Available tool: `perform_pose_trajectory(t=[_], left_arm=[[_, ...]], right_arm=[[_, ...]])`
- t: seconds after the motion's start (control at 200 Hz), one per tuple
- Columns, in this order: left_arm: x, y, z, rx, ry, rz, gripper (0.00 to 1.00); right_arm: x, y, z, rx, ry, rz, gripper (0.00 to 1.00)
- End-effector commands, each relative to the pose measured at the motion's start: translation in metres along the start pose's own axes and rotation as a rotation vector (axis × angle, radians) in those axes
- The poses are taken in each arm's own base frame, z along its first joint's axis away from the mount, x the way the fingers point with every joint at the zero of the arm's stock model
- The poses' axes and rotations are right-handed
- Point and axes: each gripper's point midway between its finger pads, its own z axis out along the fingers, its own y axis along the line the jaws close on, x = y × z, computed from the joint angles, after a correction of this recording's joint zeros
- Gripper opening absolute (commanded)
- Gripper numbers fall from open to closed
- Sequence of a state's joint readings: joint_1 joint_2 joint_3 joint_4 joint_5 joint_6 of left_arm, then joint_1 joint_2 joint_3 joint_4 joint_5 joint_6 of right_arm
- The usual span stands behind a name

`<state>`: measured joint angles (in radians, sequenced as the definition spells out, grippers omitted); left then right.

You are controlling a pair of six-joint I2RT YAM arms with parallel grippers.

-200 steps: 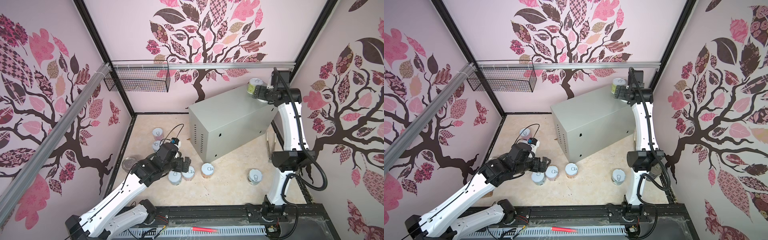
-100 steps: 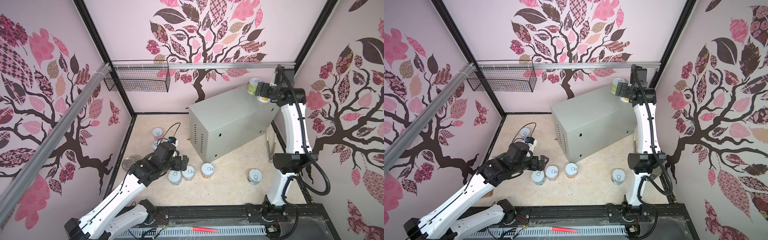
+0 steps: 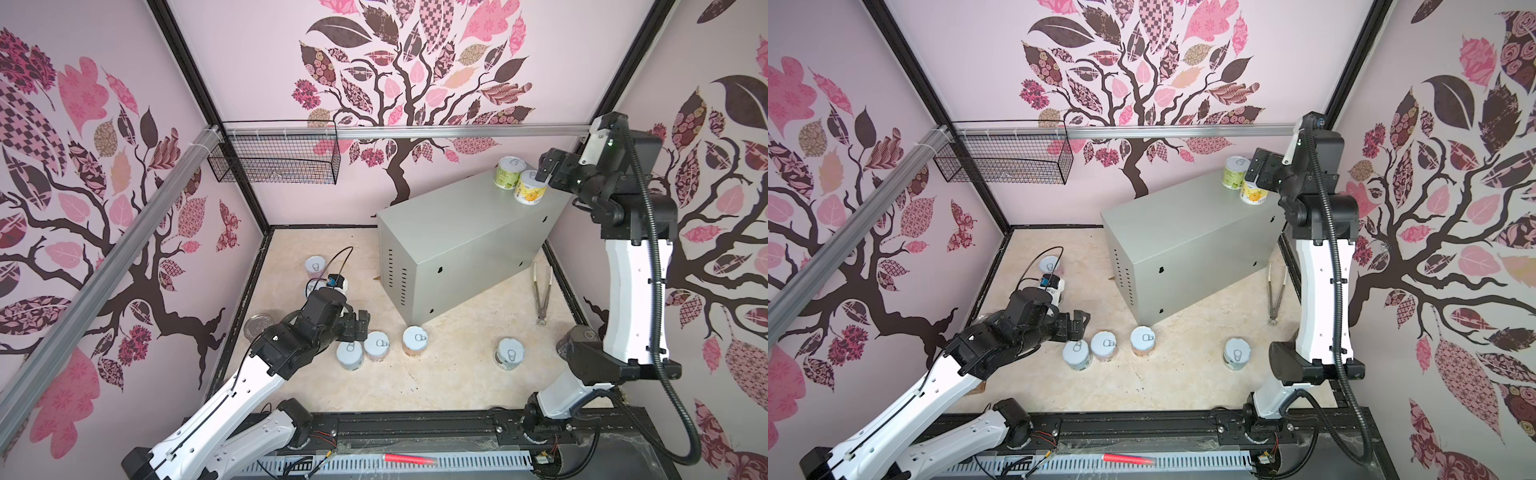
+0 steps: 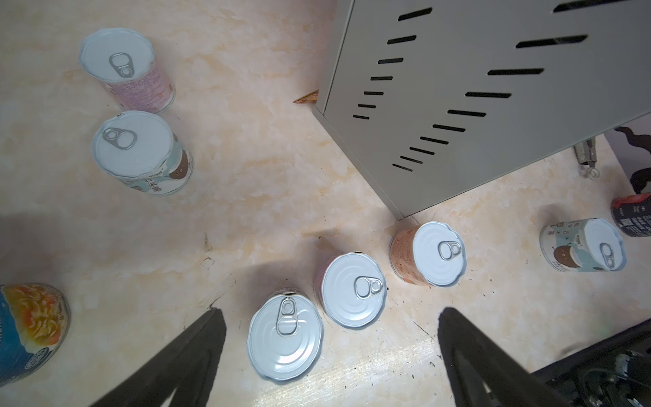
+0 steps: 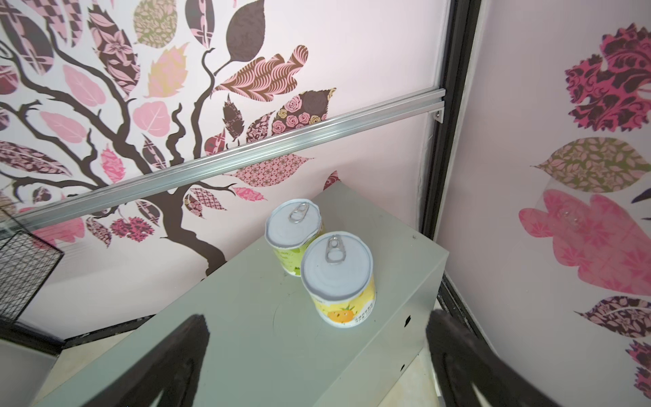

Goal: Place and organize the canned foods onto the counter
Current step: 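Open the right gripper and raise it off the yellow can, then lower the right gripper toward the row while the left gripper descends over a white-lidded can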

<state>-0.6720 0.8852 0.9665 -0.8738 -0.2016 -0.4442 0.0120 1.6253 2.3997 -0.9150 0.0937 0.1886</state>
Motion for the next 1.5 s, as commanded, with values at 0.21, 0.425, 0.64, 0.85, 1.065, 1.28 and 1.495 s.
perform_pose_trajectory(t=[0.21, 0.425, 0.64, 0.85, 1.065, 1.28, 1.495], left_arm=[[-0.036, 0.016, -0.051, -0.075, -0.102, -0.035, 0.98], [-0.036, 0.023, -0.070, -0.088, -0.107, -0.075, 0.98], [-0.029, 0.032, -0.075, -0.121, -0.086, -0.106, 0.98], [-0.016, 0.040, -0.066, -0.167, -0.055, -0.160, 0.98], [0.005, 0.045, -0.044, -0.196, -0.013, -0.205, 0.98], [0.019, 0.060, -0.022, -0.269, -0.027, -0.271, 0.98], [0.029, 0.075, 0.011, -0.380, 0.002, -0.301, 0.98]], right_arm=[[0.015, 0.032, -0.071, -0.172, -0.009, -0.006, 1.00], [0.042, 0.048, -0.110, -0.304, 0.014, 0.016, 1.00], [0.086, 0.050, -0.127, -0.390, 0.069, 0.058, 1.00], [0.139, 0.043, -0.129, -0.413, 0.145, 0.082, 0.99], [0.195, 0.040, -0.132, -0.464, 0.230, 0.129, 0.98], [0.281, 0.034, -0.125, -0.510, 0.374, 0.209, 0.98], [0.340, 0.034, -0.121, -0.557, 0.485, 0.284, 0.98]])
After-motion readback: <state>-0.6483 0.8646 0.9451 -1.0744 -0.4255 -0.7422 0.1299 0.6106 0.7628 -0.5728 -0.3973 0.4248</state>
